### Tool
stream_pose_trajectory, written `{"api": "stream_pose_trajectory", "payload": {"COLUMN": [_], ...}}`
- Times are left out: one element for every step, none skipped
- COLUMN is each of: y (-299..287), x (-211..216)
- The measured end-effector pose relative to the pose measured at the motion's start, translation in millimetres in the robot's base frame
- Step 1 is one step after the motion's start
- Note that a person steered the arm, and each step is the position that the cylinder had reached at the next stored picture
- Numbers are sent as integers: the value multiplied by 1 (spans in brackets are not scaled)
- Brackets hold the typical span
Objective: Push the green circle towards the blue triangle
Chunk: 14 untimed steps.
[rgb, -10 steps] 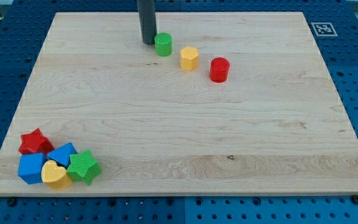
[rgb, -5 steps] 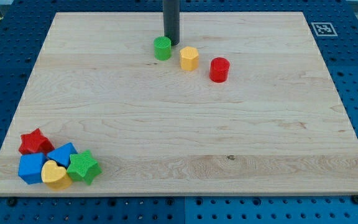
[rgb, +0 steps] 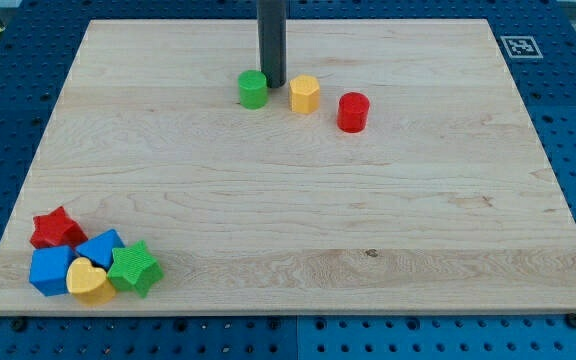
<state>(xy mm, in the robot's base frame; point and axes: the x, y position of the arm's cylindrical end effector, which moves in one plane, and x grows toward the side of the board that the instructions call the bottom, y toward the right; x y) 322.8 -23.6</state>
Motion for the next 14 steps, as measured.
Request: {"api": "stream_pose_trajectory", "payload": {"y": [-8, -28, -35, -39, -41, -43, -44, -46, -46, -46, -46, -46, -50, -64], "x": [0, 0, 6, 14, 30, 45, 58, 70, 83, 95, 106, 111, 107, 107]}}
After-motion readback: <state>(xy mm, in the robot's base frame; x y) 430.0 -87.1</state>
